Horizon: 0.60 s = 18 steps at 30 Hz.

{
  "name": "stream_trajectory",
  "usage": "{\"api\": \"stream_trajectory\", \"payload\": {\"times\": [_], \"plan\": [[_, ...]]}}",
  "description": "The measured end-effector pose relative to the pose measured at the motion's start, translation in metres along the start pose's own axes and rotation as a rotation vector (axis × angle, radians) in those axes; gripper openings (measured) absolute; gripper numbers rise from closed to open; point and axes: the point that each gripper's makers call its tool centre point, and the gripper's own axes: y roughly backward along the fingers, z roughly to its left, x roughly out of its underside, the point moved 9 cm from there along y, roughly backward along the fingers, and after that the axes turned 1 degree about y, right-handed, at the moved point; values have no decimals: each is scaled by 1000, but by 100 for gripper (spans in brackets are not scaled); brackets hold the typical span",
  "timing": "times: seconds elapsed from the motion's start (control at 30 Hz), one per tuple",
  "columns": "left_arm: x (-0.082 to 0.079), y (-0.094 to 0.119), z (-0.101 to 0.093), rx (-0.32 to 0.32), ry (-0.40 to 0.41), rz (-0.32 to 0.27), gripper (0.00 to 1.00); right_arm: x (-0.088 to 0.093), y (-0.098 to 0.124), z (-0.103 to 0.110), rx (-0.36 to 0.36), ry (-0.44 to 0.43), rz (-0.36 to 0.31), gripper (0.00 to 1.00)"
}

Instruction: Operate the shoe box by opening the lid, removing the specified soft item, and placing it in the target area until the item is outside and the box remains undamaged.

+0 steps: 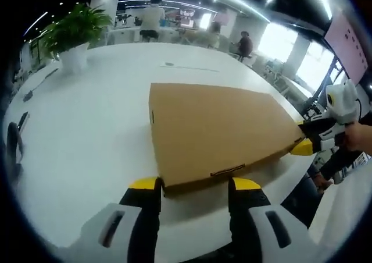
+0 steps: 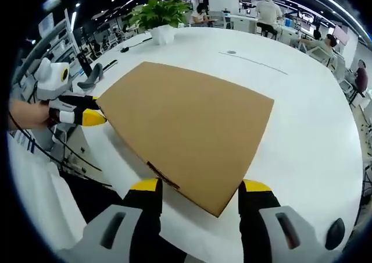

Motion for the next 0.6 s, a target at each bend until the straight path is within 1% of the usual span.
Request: {"api": "stream_trajectory", "payload": {"times": [0.03,0.1,0.13,0.17,0.2,0.33,0.37,0.4,0.43,0.47,0.5,0.53,0.57,0.6], "plan": [[1,0,-1,-7,23,1,46,0,0,-1,-4,2,-1,52],[1,1,-3,-22,50,22,46,-2,0,-2,-18,6,21,52],[7,4,-8,-11,90,-4,46,-2,0,-7,-49,33,35,52],[12,6,-11,-25,101,-22,46,-1,1,-7,-57,43,30,52],[13,6,-12,-36,93,-28,46,-1,1,-7,-58,42,28,51],[19,10,-17,-67,122,-42,45,2,3,-4,-65,60,35,51],[25,13,-17,-71,113,-51,44,3,3,-3,-67,58,32,51],[26,14,-16,-72,93,-44,42,9,9,4,-71,46,23,51],[26,19,-9,-34,108,-23,40,12,12,7,-91,27,19,51],[30,24,-11,-31,103,-21,38,14,13,7,-99,26,7,51],[37,25,-14,-47,89,-45,38,18,15,10,-111,6,-1,50],[38,26,-13,-49,96,-59,38,21,16,10,-112,0,-24,49],[38,27,-14,-49,97,-57,38,21,17,11,-114,-7,-30,49],[42,30,-13,-45,108,-65,38,24,18,15,-103,-54,-31,49]]}}
